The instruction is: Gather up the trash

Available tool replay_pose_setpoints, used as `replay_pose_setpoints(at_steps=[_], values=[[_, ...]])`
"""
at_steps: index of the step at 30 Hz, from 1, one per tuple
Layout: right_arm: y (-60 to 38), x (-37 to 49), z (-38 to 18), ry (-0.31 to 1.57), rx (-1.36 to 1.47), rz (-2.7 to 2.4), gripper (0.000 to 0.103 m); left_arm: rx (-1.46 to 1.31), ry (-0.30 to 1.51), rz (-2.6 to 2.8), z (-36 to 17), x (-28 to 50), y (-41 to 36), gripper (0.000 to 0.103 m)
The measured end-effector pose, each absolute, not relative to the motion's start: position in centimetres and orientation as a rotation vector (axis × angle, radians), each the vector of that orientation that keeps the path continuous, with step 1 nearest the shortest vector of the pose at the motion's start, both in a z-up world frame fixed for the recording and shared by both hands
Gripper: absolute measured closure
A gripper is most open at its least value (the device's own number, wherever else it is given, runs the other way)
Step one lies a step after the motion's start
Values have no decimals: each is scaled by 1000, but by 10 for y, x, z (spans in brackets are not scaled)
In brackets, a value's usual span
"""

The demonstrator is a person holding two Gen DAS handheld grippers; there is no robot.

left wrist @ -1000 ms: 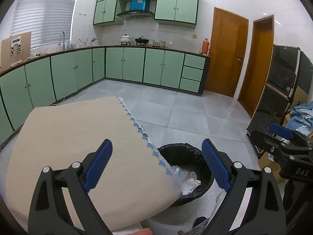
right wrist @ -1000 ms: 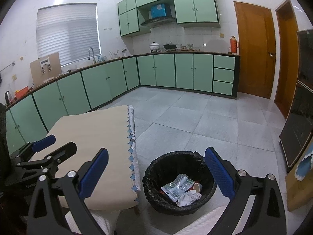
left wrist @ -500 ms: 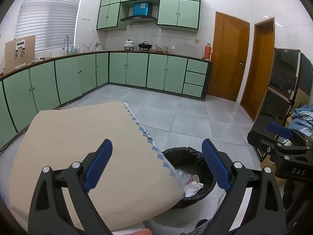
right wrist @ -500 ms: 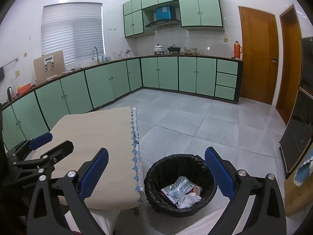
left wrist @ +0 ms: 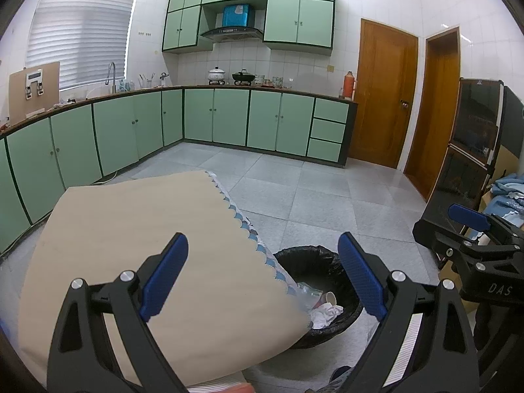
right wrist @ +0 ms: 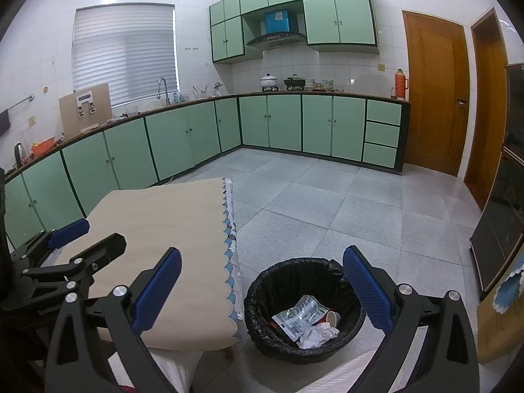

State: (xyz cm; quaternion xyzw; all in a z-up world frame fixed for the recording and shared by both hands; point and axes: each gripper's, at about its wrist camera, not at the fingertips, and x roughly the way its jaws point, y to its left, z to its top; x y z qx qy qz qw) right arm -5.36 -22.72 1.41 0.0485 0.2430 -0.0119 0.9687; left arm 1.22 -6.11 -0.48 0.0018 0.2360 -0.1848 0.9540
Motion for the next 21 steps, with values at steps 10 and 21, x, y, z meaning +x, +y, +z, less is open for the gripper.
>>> replay_pose_setpoints(at_steps=[10,21], values=[[-227,-53,13,489,100,-21,6,5,481,-376,-5,11,-61,13],[-226,-53,13,489,100,-22,6,8,479,-376,-7,11,-60,13]])
